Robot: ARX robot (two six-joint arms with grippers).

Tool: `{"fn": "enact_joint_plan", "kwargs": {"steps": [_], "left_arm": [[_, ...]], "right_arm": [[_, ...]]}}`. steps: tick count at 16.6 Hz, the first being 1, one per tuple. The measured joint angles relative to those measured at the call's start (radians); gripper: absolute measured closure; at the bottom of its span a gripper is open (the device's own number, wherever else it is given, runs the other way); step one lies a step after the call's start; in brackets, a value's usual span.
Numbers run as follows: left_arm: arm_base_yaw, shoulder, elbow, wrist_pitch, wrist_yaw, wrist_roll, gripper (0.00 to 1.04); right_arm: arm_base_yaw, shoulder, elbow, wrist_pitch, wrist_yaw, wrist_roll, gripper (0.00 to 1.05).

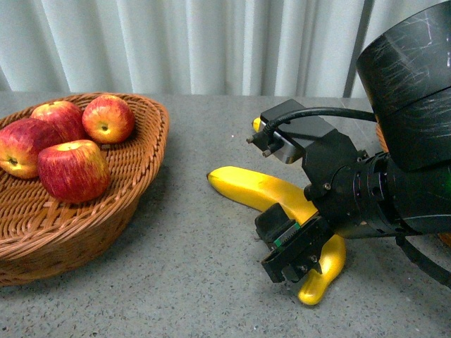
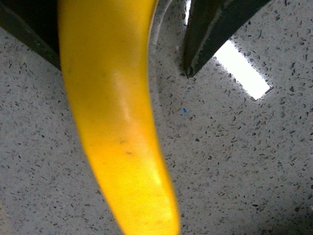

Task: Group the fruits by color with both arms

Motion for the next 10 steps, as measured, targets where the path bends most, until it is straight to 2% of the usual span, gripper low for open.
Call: {"fn": "enact_joint_plan", "kwargs": {"steps": [3,6,9,10], "left_arm": [[0.0,0.0,0.0,0.0,0.0,0.0,0.07],[0.0,0.0,0.0,0.0,0.0,0.0,0.07],[0.0,0.0,0.0,0.0,0.0,0.0,0.07],[0.0,0.0,0.0,0.0,0.0,0.0,0.07]], "right_arm": [[-0.004,-0.022,-0.017,0.01,-0.001,-0.011,0.66],[-0.088,-0.133,-0.034,0.035,-0.043,0.015,0.68],[-0.263,-0.338,-0.043,0.087,-0.073,0.022,0.68],[-0.444,-0.38,-0.079,0.054,-0.074,-0.048,0.68]]}}
